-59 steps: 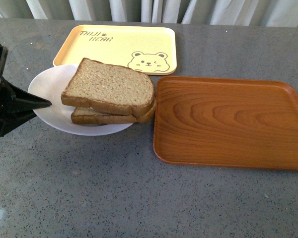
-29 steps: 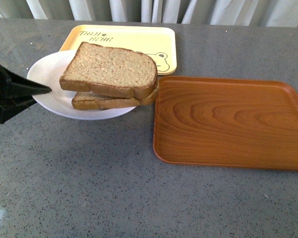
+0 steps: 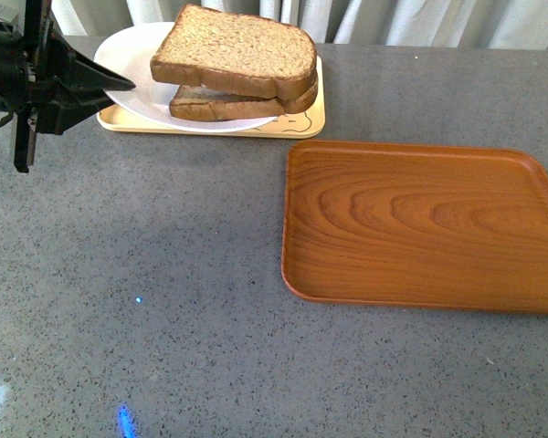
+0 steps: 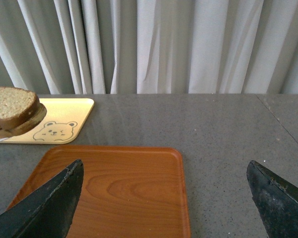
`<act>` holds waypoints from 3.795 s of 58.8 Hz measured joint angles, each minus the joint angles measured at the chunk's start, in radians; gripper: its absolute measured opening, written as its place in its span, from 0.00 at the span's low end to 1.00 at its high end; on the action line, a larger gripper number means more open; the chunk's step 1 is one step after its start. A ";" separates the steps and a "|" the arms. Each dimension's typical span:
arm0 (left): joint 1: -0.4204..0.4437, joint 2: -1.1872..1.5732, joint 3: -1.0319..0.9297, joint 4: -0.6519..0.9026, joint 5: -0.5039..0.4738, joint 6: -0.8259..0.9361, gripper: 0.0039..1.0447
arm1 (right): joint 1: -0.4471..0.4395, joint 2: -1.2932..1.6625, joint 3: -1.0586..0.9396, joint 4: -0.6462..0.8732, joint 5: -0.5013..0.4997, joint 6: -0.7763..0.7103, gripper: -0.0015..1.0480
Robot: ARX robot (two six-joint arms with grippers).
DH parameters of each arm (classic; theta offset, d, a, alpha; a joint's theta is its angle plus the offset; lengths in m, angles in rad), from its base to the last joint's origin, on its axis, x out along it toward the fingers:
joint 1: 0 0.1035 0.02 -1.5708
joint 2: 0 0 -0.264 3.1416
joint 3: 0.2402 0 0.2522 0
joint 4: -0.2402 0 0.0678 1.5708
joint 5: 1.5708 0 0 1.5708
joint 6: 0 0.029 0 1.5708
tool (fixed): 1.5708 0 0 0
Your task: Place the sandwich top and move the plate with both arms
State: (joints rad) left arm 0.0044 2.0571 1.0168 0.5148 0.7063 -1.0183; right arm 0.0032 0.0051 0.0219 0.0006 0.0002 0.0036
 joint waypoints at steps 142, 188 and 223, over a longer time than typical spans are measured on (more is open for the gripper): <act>0.043 0.484 0.772 -0.389 -0.008 0.140 0.92 | 0.000 0.000 0.000 0.000 0.000 0.000 0.91; 0.118 -0.006 0.014 0.488 -0.547 0.640 0.64 | 0.000 0.000 0.000 0.000 0.000 0.000 0.91; -0.001 -0.672 -0.788 0.631 -0.700 1.006 0.01 | 0.000 0.000 0.000 0.000 0.000 0.000 0.91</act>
State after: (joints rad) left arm 0.0036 1.3849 0.2291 1.1454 0.0063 -0.0128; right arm 0.0036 0.0051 0.0219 0.0006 -0.0002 0.0032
